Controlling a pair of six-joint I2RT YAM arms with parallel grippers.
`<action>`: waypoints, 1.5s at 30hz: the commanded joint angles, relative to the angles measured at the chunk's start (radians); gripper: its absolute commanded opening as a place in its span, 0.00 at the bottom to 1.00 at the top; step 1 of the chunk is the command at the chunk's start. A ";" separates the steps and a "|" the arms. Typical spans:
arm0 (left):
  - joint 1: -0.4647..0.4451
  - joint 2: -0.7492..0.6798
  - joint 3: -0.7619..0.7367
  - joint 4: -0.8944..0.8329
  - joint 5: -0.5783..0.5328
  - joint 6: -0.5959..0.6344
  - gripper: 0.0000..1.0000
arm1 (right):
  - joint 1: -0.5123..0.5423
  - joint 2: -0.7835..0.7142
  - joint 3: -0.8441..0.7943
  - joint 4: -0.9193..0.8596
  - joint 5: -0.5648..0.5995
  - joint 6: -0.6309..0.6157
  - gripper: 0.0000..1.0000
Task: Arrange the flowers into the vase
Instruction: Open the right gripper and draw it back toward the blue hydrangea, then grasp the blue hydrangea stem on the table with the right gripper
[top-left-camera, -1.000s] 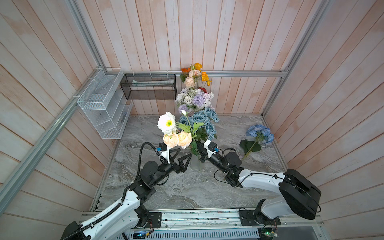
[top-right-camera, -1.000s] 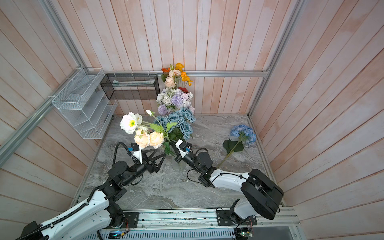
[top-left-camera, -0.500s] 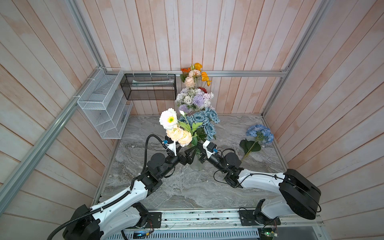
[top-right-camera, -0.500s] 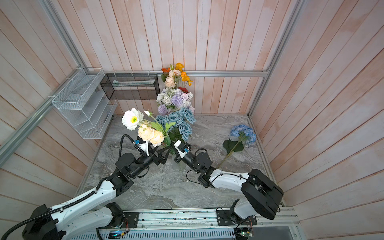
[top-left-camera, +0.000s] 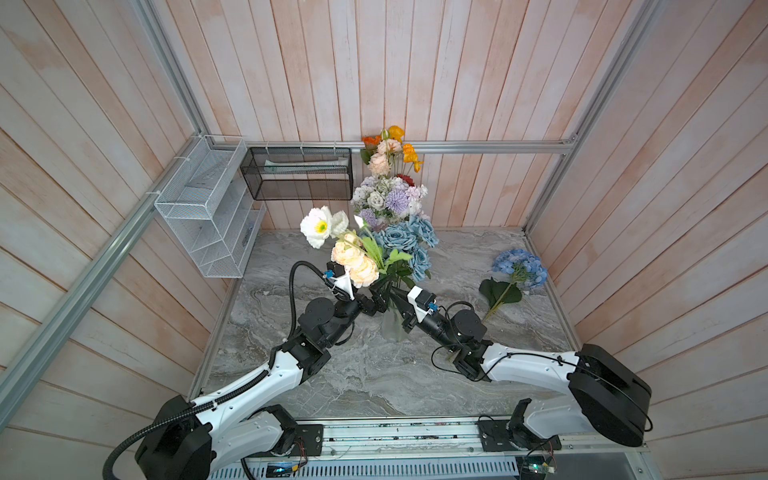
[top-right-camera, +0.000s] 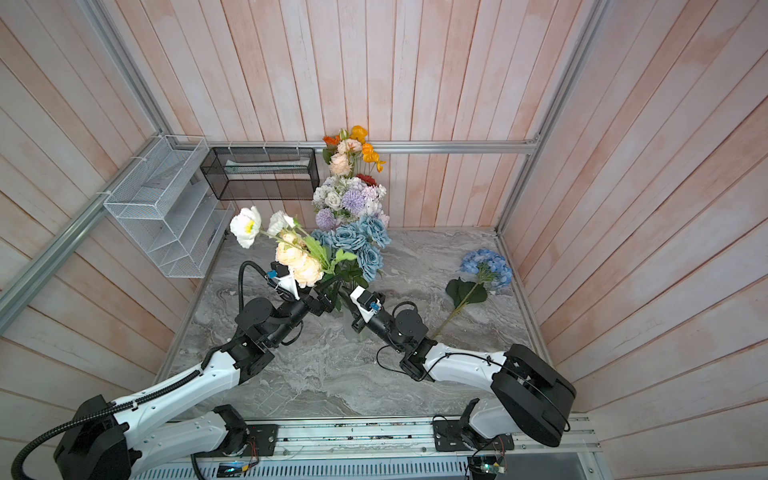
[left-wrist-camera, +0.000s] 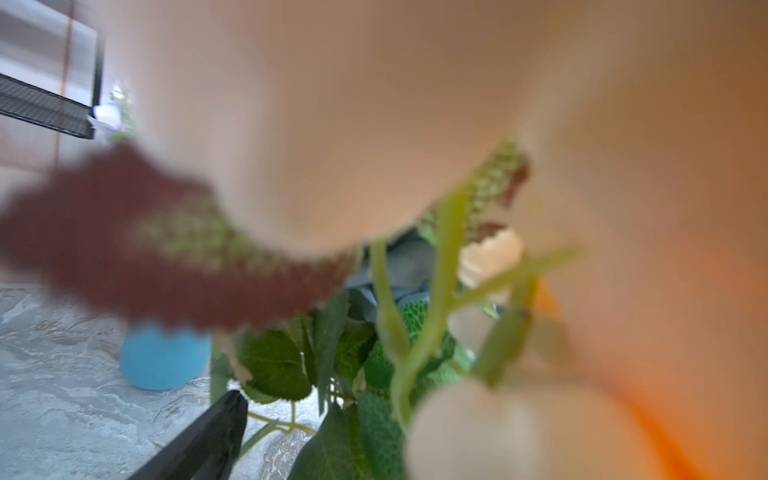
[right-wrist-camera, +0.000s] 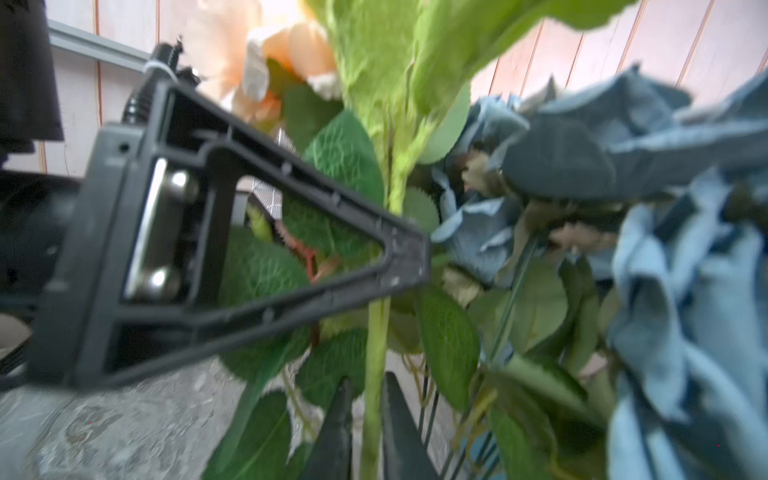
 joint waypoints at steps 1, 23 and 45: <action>0.006 0.009 0.027 0.033 -0.037 -0.006 1.00 | 0.009 -0.053 -0.021 -0.105 0.009 0.018 0.26; 0.010 -0.016 -0.011 0.034 -0.027 0.008 1.00 | -0.340 -0.404 -0.100 -0.542 0.399 0.462 0.35; 0.010 -0.018 -0.039 0.039 -0.019 -0.032 1.00 | -0.842 -0.011 -0.004 -0.824 0.332 0.784 0.46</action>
